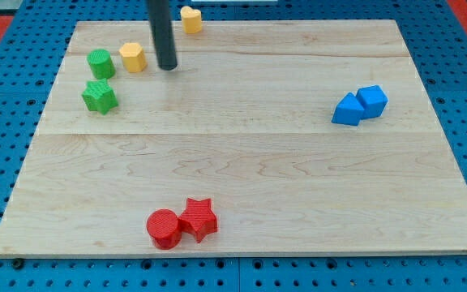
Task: Place the yellow hexagon above the green circle
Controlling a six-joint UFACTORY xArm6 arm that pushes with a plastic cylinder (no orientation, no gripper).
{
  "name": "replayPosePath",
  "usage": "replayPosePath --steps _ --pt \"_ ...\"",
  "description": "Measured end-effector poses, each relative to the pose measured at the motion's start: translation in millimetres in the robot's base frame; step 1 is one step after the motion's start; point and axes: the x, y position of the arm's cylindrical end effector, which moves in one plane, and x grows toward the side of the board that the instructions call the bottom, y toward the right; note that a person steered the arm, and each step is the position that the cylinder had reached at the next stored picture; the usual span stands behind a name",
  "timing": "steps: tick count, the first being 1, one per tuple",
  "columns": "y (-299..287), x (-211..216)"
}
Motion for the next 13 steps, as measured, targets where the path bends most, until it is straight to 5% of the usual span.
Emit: replayPosePath --steps 1,3,5,9,11,13 --pt "-64 1" --pt "-45 -34" --pt "34 -21" --pt "25 -84" --pt "-36 -94" --pt "41 -60"
